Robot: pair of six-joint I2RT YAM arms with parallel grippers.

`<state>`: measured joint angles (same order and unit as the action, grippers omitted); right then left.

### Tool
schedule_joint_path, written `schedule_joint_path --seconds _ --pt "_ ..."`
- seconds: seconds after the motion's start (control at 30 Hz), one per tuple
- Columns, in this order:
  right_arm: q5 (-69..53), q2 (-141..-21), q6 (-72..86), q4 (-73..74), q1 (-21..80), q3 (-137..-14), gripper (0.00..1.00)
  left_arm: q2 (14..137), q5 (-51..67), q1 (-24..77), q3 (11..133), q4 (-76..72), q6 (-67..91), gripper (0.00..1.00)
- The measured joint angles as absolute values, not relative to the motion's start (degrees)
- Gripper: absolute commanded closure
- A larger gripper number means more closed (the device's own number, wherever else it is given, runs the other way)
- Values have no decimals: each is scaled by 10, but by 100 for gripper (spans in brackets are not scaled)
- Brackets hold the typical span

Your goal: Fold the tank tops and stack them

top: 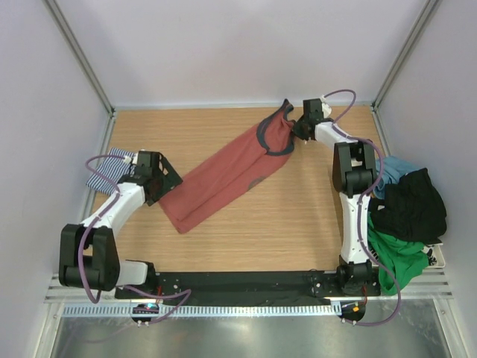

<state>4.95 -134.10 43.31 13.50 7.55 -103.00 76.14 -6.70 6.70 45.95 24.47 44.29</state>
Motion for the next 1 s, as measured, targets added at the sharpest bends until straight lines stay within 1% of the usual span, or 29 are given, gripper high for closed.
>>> schedule_joint_path --seconds 0.17,0.27,0.3,0.37,0.4,0.43,0.47,0.57,0.6,0.63,0.87,1.0 --pt "-8 -1388 432 118 67 -1091 77 811 -74 70 459 227 434 12" --pt "-39 -1408 432 108 62 -1117 78 851 -80 71 459 224 430 23" --pt "-48 -1414 432 105 61 -1124 78 864 -83 71 459 223 429 34" --pt "-64 -1420 432 96 58 -1129 78 875 -91 72 464 219 426 47" --pt "-74 -1422 432 90 57 -1129 78 880 -94 73 466 218 422 59" --pt "-83 -1426 432 82 56 -1130 78 882 -96 74 467 217 421 64" --pt "-93 -1430 433 76 55 -1133 78 884 -96 77 467 215 418 72" --pt "-120 -1449 439 55 55 -1151 78 884 -101 100 461 208 419 86" --pt "-128 -1456 440 47 55 -1158 78 882 -102 114 457 202 420 96" --pt "-134 -1461 441 41 55 -1163 78 879 -103 128 453 198 423 100" --pt "-145 -1468 438 35 55 -1170 78 849 -114 275 420 189 468 100" --pt "-146 -1473 434 45 55 -1182 78 814 -122 378 387 190 523 100"
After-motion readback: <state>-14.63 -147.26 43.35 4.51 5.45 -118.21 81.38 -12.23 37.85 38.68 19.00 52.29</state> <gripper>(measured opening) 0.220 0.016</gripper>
